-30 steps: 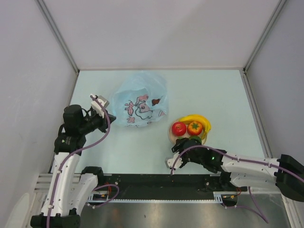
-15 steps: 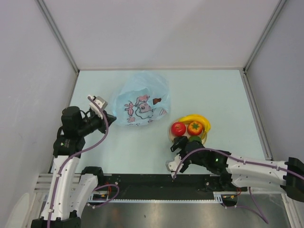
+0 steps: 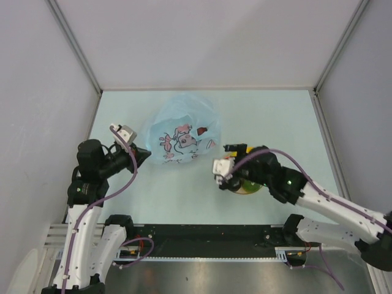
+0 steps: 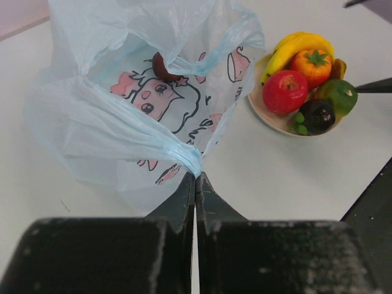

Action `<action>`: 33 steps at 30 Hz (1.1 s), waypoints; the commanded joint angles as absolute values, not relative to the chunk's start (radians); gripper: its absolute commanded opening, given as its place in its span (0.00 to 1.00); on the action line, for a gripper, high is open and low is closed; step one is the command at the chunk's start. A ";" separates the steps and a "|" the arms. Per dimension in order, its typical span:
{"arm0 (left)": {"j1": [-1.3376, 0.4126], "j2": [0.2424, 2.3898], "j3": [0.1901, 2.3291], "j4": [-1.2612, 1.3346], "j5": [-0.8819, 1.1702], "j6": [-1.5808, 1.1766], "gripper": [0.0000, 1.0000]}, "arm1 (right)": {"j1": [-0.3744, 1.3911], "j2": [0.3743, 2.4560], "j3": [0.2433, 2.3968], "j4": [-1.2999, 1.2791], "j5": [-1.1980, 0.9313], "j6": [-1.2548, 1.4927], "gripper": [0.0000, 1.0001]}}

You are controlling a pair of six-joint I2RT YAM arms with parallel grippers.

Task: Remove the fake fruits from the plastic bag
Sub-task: Place the fake fruit on the plate, then adjust the plastic bag at the center of the board.

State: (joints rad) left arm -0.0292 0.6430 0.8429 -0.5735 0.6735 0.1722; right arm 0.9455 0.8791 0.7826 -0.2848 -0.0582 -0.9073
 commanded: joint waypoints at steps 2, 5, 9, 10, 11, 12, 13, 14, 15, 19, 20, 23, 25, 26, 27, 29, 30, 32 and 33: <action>-0.021 0.608 0.825 -0.571 0.713 0.113 0.00 | 0.919 1.084 0.972 -0.042 -0.002 -0.508 0.95; -0.021 0.600 0.825 -0.572 0.710 0.118 0.00 | 0.930 1.188 1.029 0.074 -0.047 -0.466 0.85; -0.021 0.592 0.819 -0.566 0.716 0.132 0.00 | 0.919 1.396 1.211 0.046 -0.066 -0.333 0.69; -0.021 0.592 0.821 -0.572 0.716 0.143 0.00 | 0.905 1.489 1.250 0.035 -0.066 -0.280 0.68; -0.021 0.591 0.822 -0.584 0.713 0.162 0.00 | 0.896 1.532 1.328 0.022 -0.071 -0.261 0.67; -0.021 0.592 0.828 -0.591 0.706 0.173 0.00 | 0.888 1.578 1.360 0.006 -0.098 -0.238 0.66; -0.021 0.594 0.831 -0.600 0.703 0.181 0.00 | 0.876 1.615 1.388 0.005 -0.121 -0.221 0.65; -0.021 0.592 0.836 -0.615 0.701 0.198 0.00 | 0.870 1.690 1.438 0.005 -0.144 -0.195 0.64; -0.021 0.595 0.845 -0.621 0.700 0.205 0.00 | 0.865 1.728 1.463 -0.024 -0.167 -0.184 0.63; -0.021 0.618 0.879 -0.638 0.693 0.222 0.00 | 0.850 1.891 1.545 -0.052 -0.154 -0.147 0.56; -0.025 0.641 0.890 -0.635 0.693 0.224 0.00 | 0.838 1.945 1.555 -0.054 -0.094 -0.120 0.53; -0.026 0.704 0.954 -0.638 0.690 0.241 0.00 | 0.772 2.028 1.606 -0.041 -0.045 -0.065 0.55; -0.026 0.742 1.017 -0.646 0.686 0.256 0.00 | 0.747 2.101 1.678 -0.020 -0.020 -0.078 0.57; -0.026 0.761 1.037 -0.653 0.680 0.273 0.00 | 0.735 2.127 1.710 -0.011 -0.002 -0.087 0.57; -0.028 0.797 1.075 -0.655 0.672 0.282 0.00 | 0.714 2.173 1.745 0.021 0.024 -0.104 0.57; -0.028 0.833 1.113 -0.647 0.660 0.307 0.00 | 0.693 2.224 1.877 0.049 0.095 -0.129 0.59; -0.028 0.866 1.155 -0.644 0.655 0.313 0.00 | 0.678 2.242 1.926 0.086 0.113 -0.146 0.60; -0.028 0.908 1.210 -0.629 0.643 0.324 0.00 | 0.667 2.299 2.037 0.133 0.171 -0.219 0.62; -0.029 0.923 1.277 -0.620 0.626 0.322 0.00 | 0.666 2.318 2.060 0.222 0.216 -0.250 0.63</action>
State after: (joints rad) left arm -0.0299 0.8700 1.1191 -0.6609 0.6590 0.2718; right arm 0.6880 2.2951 1.8736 -0.0303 0.0437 -0.1505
